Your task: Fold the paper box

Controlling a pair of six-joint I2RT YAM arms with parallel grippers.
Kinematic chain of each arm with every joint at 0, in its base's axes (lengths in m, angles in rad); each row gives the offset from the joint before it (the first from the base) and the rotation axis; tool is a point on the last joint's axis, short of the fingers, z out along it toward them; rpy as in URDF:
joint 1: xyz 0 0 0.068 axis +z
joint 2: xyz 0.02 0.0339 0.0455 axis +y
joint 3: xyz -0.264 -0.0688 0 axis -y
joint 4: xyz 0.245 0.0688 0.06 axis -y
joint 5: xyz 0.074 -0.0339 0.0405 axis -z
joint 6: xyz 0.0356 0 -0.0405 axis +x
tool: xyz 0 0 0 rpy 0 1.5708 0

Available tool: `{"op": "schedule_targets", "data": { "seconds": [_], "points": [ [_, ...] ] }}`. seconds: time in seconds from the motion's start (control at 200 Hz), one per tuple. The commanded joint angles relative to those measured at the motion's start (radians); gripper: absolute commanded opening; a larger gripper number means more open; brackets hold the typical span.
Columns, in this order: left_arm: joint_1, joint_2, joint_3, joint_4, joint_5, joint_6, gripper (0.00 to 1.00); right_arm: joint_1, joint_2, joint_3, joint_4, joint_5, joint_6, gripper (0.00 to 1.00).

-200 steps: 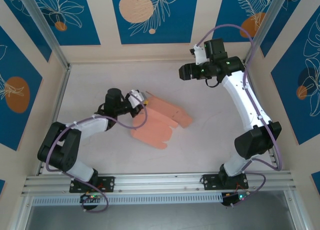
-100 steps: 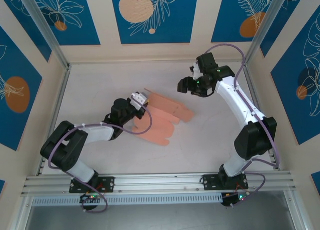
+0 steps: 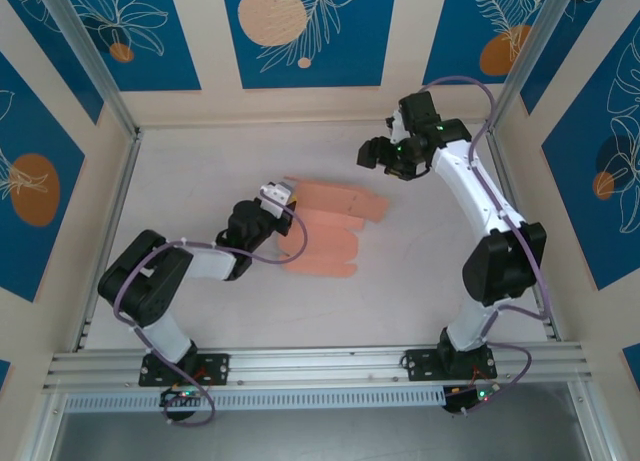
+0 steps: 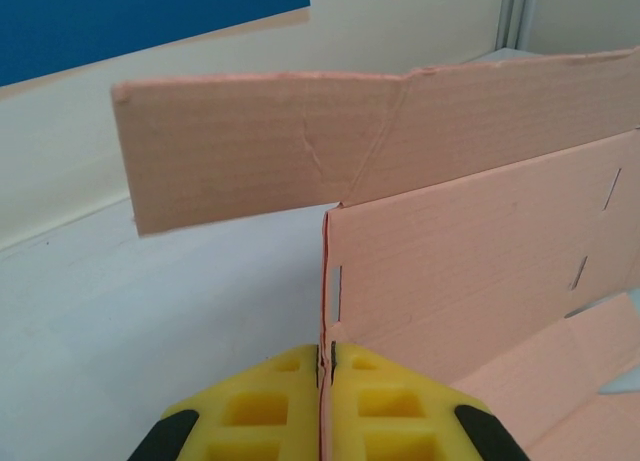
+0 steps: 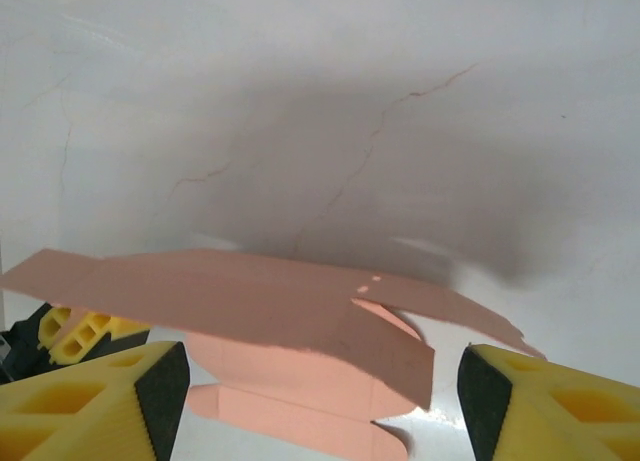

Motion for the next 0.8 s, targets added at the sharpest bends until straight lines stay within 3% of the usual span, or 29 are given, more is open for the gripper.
{"op": "schedule_targets", "data": {
  "seconds": [0.0,0.455,0.795],
  "points": [
    [-0.014,0.024,-0.008,0.086,-0.026,-0.017,0.00,0.025,0.041,0.039,-0.007,-0.028,0.036,0.76],
    [-0.032,0.011,-0.034,0.084,-0.085,-0.088,0.00,0.078,0.055,-0.091,0.094,-0.088,0.158,0.79],
    [-0.170,-0.011,-0.148,0.166,-0.248,-0.089,0.00,0.085,-0.050,-0.261,0.158,-0.095,0.183,0.79]
  ]
}}
